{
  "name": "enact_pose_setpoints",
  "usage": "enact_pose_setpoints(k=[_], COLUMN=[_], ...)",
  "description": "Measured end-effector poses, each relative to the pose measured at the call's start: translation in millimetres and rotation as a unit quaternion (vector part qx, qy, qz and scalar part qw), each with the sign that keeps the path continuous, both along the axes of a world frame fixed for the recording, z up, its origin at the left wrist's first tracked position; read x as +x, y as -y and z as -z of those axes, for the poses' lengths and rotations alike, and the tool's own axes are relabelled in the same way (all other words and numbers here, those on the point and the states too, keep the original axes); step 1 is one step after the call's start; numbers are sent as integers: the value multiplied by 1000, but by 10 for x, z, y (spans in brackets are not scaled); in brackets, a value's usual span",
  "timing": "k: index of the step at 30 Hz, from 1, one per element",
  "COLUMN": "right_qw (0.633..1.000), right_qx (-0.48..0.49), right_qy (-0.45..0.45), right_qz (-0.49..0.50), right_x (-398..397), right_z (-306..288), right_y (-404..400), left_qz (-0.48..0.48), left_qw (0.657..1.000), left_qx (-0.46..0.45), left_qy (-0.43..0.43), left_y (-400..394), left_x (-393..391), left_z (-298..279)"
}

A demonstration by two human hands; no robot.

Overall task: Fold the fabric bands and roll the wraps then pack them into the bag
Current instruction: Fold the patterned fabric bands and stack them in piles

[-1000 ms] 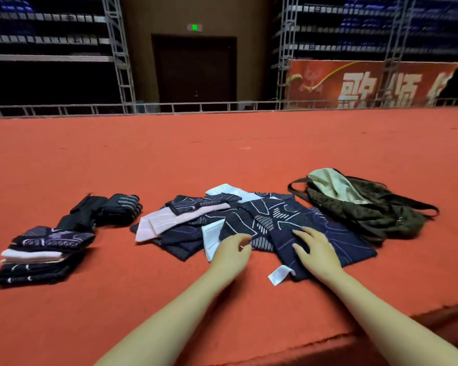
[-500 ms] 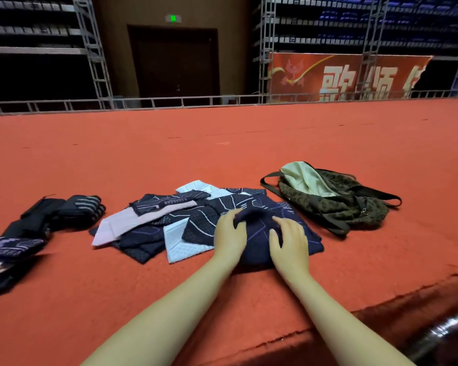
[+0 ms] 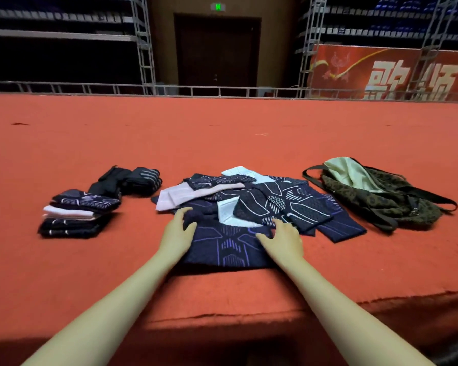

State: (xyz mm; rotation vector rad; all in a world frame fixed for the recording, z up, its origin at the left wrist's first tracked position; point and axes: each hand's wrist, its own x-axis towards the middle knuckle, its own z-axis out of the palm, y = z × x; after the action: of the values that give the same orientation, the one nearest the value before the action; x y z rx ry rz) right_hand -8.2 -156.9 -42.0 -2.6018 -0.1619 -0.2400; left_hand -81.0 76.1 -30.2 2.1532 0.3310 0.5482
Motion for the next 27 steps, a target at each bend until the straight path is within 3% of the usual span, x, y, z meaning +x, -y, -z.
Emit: enact_pose_setpoints(k=[3,7,10,14,17,22,25,27], right_qw=[998,992,985,994,992,960,939,943], right_qx=[-31,74,136,63,54,235,321,316], right_qy=[49,19,-5,20,-22,-108,-78,-50], right_qz=[-3,-96,-103,-91,-111,-105,-94,-91], right_x=[-82,-127,-152,-150,-140,-6,-76,-125], right_z=[104,112,89,109,81,71,75,88], right_y=[-83,-22,-12,-44,-43,-67,-86,-76], left_qz=[-39,-47,-53,-49,-53,-29,-41,-56], left_qw=[999,997,997,997,993,988,990,991], left_qx=[12,-4,-24,7,-2,17,10,17], left_qy=[19,53,50,61,101,148,133,118], left_y=[-133,-116,-150,-177,-182,-159,-159,-174], left_x=[-204,-239,-208,-208,-226,-262,-259,-254], left_z=[152,172,200,235,225,201,202,213])
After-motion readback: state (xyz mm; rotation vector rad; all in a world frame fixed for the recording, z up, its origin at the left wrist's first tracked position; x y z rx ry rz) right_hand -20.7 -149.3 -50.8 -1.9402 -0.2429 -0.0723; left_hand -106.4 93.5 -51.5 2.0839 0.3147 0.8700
